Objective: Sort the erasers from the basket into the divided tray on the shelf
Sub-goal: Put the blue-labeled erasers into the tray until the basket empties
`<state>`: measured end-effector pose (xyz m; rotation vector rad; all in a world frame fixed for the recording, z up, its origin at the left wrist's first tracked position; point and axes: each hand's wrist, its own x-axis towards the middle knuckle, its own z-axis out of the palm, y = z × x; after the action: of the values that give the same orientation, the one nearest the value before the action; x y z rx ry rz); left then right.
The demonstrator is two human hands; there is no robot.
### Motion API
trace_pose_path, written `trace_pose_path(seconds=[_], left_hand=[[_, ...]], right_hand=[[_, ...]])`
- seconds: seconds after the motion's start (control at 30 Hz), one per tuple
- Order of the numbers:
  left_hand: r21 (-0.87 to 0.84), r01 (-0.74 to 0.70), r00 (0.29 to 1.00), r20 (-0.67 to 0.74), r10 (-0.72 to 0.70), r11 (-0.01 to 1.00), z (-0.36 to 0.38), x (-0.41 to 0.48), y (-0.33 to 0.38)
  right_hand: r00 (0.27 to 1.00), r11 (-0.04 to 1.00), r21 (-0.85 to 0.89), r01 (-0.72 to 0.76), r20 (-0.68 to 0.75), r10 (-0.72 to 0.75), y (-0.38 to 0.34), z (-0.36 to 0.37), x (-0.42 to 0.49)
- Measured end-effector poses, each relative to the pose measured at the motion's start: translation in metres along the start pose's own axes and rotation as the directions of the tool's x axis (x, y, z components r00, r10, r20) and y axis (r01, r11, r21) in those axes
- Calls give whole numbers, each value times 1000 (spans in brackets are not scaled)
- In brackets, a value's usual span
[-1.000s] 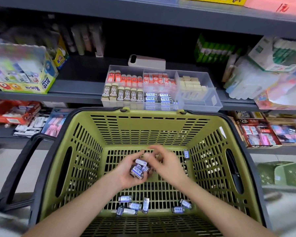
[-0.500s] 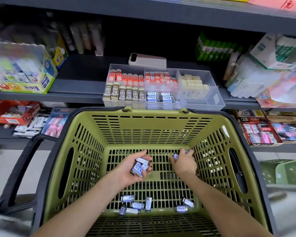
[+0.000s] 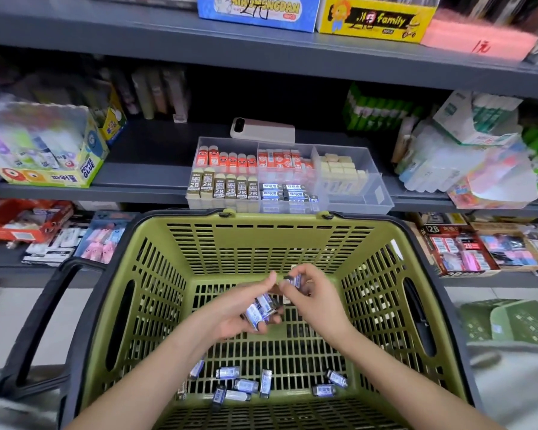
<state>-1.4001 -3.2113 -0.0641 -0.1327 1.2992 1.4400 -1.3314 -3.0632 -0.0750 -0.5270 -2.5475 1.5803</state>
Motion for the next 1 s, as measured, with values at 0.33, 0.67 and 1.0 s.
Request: trace_pose_path(seconds=[0.33, 0.67, 1.0], left_hand=[[-67, -155, 978, 128, 163, 986, 18, -38, 36], [-212, -318, 944, 19, 330, 924, 12, -62, 62], [-240, -497, 868, -124, 481, 834, -31, -64, 107]], right_hand=[[956, 959, 19, 282, 83, -282, -71, -28, -15], [990, 950, 293, 109, 51, -129, -100, -68, 29], [976, 998, -5, 69, 206, -67, -126, -77, 126]])
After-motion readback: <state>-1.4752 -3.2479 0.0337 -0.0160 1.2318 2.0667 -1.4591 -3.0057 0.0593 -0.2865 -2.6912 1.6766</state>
